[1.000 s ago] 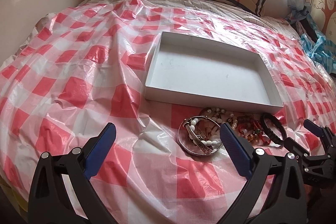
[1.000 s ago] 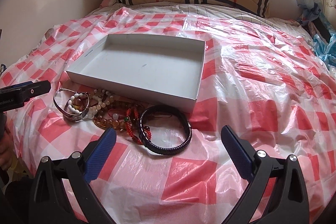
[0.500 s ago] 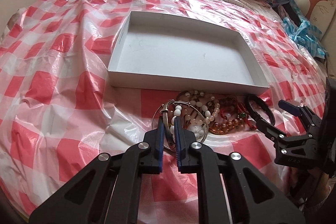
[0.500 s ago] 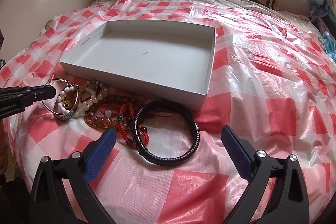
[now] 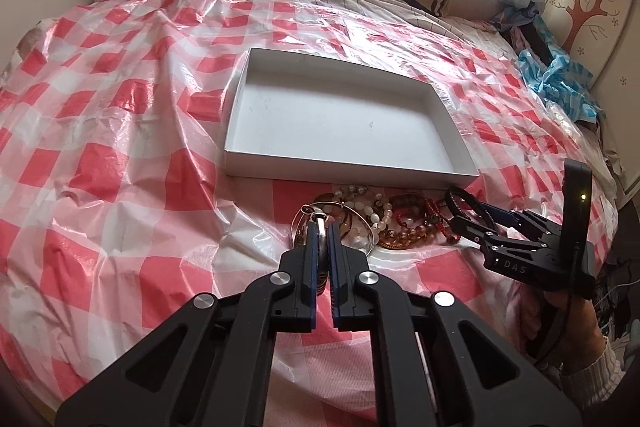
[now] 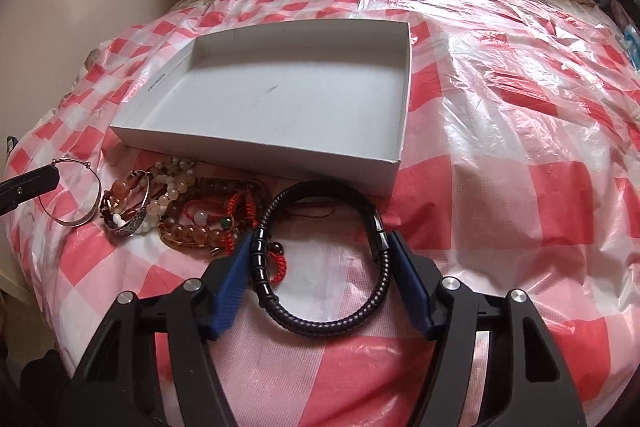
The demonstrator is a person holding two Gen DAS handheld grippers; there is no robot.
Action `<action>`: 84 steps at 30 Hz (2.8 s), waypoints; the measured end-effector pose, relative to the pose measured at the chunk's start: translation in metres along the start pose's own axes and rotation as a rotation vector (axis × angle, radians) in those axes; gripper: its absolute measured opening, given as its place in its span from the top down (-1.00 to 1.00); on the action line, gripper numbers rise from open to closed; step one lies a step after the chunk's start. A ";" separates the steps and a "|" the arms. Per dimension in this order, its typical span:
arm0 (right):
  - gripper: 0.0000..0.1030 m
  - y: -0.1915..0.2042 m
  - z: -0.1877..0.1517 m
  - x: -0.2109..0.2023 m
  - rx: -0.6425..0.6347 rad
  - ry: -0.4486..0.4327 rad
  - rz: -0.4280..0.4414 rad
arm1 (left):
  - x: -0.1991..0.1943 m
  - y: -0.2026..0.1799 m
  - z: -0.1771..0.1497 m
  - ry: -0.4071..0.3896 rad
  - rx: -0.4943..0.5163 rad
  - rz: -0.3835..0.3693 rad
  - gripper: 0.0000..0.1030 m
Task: Organize jewelry
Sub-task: 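Grasp the silver bangle with the left tool while the right tool grasps the black leather bracelet, then lower the silver bangle into the tray with the left tool while the right tool drops the black bracelet there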
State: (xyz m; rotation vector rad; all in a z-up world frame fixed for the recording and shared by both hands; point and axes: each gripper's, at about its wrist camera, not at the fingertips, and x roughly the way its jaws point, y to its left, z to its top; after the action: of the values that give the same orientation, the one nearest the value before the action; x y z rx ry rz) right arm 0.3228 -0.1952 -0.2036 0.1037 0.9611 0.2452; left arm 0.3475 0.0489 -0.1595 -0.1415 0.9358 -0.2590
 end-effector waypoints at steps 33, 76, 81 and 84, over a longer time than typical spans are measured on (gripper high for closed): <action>-0.26 0.042 0.052 -0.046 -0.138 -0.255 -0.056 | 0.010 -0.045 0.056 -0.142 0.105 0.054 0.91; -0.30 0.034 0.079 0.041 -0.123 -0.171 -0.069 | 0.115 -0.001 0.090 -0.028 -0.006 0.084 0.89; -0.34 0.036 0.077 0.041 -0.135 -0.163 -0.082 | 0.126 0.002 0.085 0.027 0.008 0.142 0.80; -0.34 0.033 0.075 0.030 -0.130 -0.175 -0.090 | 0.116 0.002 0.086 0.000 0.012 0.166 0.51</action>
State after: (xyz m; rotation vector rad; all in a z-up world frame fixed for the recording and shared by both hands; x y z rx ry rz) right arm 0.3957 -0.1540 -0.1782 -0.0370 0.7716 0.2109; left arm 0.4831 0.0193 -0.1998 -0.0519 0.9403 -0.1111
